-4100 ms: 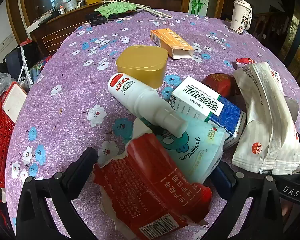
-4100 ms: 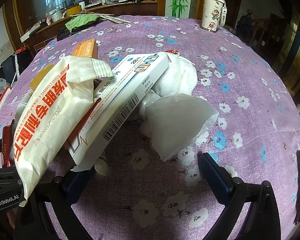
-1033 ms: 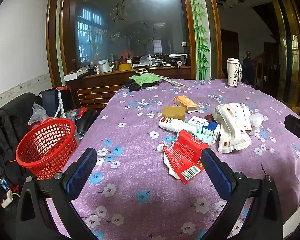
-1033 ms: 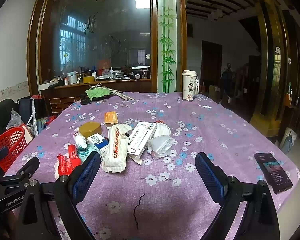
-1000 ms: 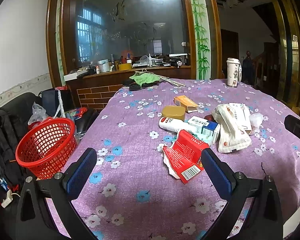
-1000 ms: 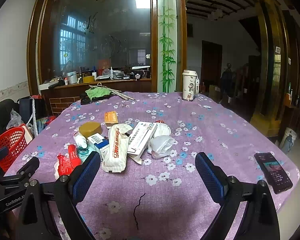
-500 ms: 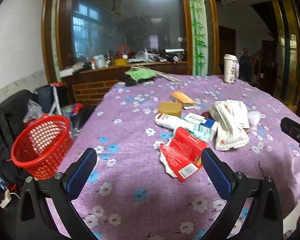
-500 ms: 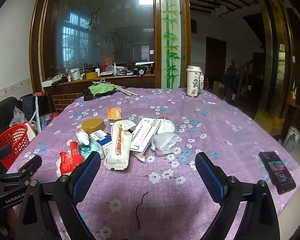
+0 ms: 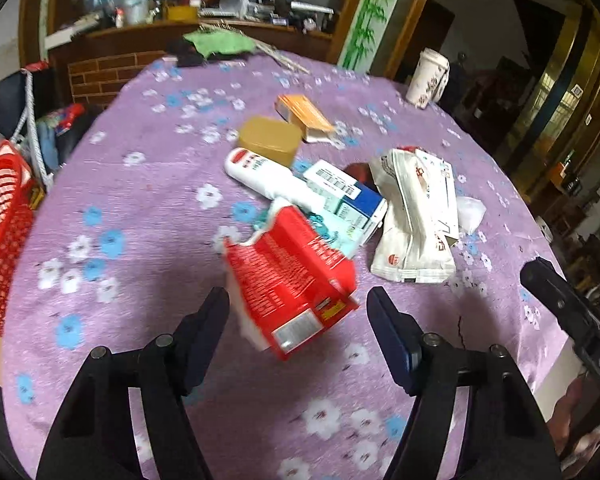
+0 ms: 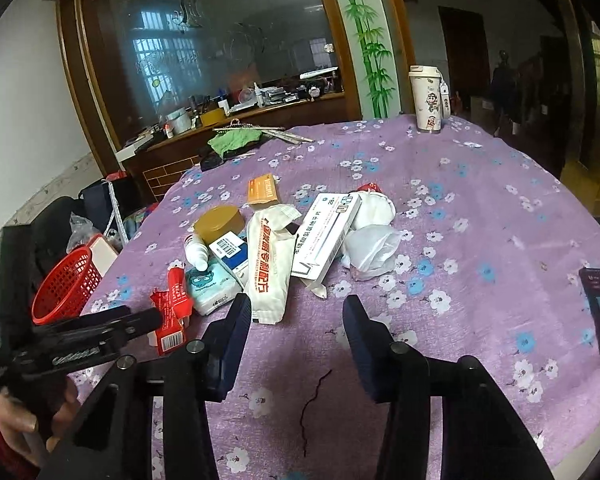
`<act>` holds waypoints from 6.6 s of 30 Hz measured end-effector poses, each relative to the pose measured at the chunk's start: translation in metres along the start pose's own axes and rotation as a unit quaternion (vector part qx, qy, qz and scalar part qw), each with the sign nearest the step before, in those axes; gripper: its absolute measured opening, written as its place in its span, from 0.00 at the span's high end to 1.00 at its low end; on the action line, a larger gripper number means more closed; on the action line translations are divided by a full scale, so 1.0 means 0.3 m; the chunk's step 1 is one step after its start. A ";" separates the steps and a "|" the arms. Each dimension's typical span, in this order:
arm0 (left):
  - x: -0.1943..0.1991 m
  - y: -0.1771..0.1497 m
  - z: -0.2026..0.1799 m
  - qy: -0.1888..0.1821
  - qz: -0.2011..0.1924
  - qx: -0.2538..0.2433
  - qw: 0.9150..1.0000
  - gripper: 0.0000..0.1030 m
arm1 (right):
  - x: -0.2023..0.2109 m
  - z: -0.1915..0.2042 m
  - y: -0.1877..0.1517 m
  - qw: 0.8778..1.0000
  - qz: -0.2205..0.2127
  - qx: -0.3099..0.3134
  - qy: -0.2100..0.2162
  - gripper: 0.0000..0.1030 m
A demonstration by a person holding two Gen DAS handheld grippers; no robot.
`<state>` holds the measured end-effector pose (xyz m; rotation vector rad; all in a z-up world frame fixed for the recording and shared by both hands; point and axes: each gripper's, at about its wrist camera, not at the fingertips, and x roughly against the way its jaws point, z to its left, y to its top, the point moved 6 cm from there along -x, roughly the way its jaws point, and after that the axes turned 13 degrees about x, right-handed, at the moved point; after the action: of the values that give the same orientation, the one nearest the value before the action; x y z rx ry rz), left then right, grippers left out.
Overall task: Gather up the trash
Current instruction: 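Grasp the torn red packaging with the left tool while the right tool grasps the white printed plastic bag, then lift the red packaging and white bag up off the table with both tools, then carry both items over the red basket and open both tools to drop them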
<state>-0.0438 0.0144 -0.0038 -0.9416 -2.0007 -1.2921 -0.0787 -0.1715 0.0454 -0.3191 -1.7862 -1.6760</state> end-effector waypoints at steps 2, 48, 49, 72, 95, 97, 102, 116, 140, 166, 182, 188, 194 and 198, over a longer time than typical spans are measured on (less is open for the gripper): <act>-0.038 0.001 -0.026 0.014 0.014 -0.013 1.000 0.32 | -0.007 -0.003 0.002 1.000 0.003 0.000 -0.001 0.50; -0.019 0.045 0.022 0.012 -0.057 -0.040 0.997 0.92 | -0.180 0.098 0.048 0.998 0.010 0.001 0.066 0.69; -0.013 0.044 0.017 0.011 -0.061 -0.042 0.997 0.92 | -0.176 0.099 0.049 0.998 0.009 0.002 0.066 0.69; 0.081 0.030 -0.064 0.000 -0.096 -0.072 0.993 0.92 | -0.128 0.117 0.045 0.997 -0.005 0.008 0.077 0.69; 0.128 0.053 -0.078 -0.003 -0.110 -0.071 0.991 0.92 | -0.104 0.133 0.062 0.996 -0.013 0.014 0.086 0.69; 0.131 0.054 -0.078 -0.003 -0.111 -0.070 0.991 0.92 | -0.104 0.130 0.062 0.996 -0.014 0.014 0.086 0.69; 0.134 0.057 -0.077 -0.003 -0.112 -0.070 0.991 0.92 | -0.100 0.132 0.063 0.996 -0.016 0.016 0.087 0.69; 0.148 0.072 -0.086 -0.007 -0.115 -0.065 0.991 0.92 | -0.097 0.143 0.067 0.995 -0.016 0.019 0.092 0.69; 0.196 0.105 -0.007 -0.003 -0.129 -0.041 0.991 0.92 | -0.111 0.193 0.083 0.993 -0.009 0.038 0.109 0.69; 0.491 0.229 0.514 0.087 -0.205 0.070 0.972 0.92 | -0.212 0.677 0.275 0.956 0.030 0.142 0.255 0.69; 0.536 0.266 0.882 0.146 -0.205 0.140 0.958 0.92 | -0.381 1.102 0.372 0.925 0.055 0.212 0.311 0.69; 0.519 0.286 0.953 0.152 -0.203 0.153 0.955 0.92 | -0.504 1.223 0.356 0.917 0.088 0.217 0.322 0.68; 0.559 0.287 0.986 0.157 -0.229 0.177 0.944 0.41 | -0.558 1.255 0.361 0.925 0.080 0.226 0.296 0.54; 0.567 0.281 0.946 0.152 -0.232 0.166 0.946 0.41 | -0.523 1.166 0.370 0.932 0.069 0.211 0.286 0.54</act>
<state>-0.1010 0.3437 0.0665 -0.1018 -2.1623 -1.1855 0.0021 0.2194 0.0517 0.2160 -1.5703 -1.0908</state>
